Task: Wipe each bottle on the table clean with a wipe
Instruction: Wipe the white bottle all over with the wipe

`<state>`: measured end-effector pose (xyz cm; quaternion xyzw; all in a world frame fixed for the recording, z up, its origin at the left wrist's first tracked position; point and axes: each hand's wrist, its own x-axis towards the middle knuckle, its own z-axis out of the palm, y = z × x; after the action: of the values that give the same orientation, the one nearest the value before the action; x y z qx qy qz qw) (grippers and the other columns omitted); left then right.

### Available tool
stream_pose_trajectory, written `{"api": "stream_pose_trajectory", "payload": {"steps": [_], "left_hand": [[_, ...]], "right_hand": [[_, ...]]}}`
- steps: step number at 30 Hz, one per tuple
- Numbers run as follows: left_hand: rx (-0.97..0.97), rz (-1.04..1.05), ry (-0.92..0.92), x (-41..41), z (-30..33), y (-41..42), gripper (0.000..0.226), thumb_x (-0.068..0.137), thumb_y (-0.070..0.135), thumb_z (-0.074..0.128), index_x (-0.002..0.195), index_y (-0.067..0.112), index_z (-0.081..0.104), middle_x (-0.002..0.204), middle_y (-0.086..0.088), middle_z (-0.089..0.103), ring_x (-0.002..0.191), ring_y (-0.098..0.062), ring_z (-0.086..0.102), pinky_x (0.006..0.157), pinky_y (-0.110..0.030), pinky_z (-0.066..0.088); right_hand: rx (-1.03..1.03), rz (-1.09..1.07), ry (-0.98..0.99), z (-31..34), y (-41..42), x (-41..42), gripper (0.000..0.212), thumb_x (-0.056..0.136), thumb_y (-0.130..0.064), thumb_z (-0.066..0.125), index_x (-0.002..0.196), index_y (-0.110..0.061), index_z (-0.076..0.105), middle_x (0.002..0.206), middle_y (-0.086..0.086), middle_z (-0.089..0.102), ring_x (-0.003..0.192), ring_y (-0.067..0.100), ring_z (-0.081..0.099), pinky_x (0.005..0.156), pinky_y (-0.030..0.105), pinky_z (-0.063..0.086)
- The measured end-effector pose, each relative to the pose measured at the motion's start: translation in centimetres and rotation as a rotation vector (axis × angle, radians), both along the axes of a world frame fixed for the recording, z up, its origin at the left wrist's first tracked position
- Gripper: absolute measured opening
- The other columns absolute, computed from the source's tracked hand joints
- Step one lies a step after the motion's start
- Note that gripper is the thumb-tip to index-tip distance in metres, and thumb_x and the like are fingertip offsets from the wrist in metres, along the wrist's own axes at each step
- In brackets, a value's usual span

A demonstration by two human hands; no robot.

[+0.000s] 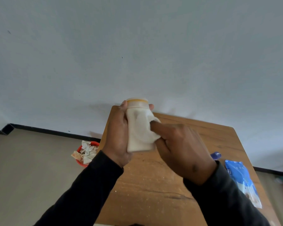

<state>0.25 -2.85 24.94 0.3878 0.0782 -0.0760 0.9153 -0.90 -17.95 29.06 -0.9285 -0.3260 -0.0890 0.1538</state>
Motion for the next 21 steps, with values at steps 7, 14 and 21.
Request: {"api": "stream_pose_trajectory", "payload": {"steps": [7,14,21], "left_hand": [[-0.083,0.086,0.100,0.5,0.2,0.2,0.072,0.102,0.055,0.027,0.132,-0.001,0.060,0.080,-0.012,0.060,0.061,-0.023,0.055,0.057,-0.031,0.049],[-0.065,0.287,0.130,0.9,-0.3,0.2,0.065,0.103,0.054,0.030,0.119,0.004,0.067,0.081,-0.011,0.065,0.062,-0.022,0.061,0.063,-0.033,0.052],[-0.073,0.215,0.244,1.1,-0.9,-0.3,0.063,0.097,0.065,0.043,0.128,0.011,0.059,0.089,-0.014,0.072,0.075,-0.027,0.071,0.067,-0.041,0.060]], "right_hand": [[-0.068,0.137,0.109,-0.7,0.4,-2.1,0.018,0.087,-0.028,0.042,0.103,-0.034,0.044,0.064,-0.006,0.057,0.049,0.021,0.049,0.043,0.036,0.043],[-0.057,0.050,0.122,-1.0,-0.8,-1.2,0.016,0.086,-0.028,0.040,0.101,-0.032,0.045,0.060,-0.006,0.053,0.047,0.019,0.049,0.043,0.037,0.043],[-0.009,0.032,0.100,-1.6,-1.3,-0.5,0.010,0.087,-0.027,0.040,0.094,-0.030,0.046,0.063,-0.008,0.051,0.049,0.018,0.044,0.043,0.035,0.037]]}}
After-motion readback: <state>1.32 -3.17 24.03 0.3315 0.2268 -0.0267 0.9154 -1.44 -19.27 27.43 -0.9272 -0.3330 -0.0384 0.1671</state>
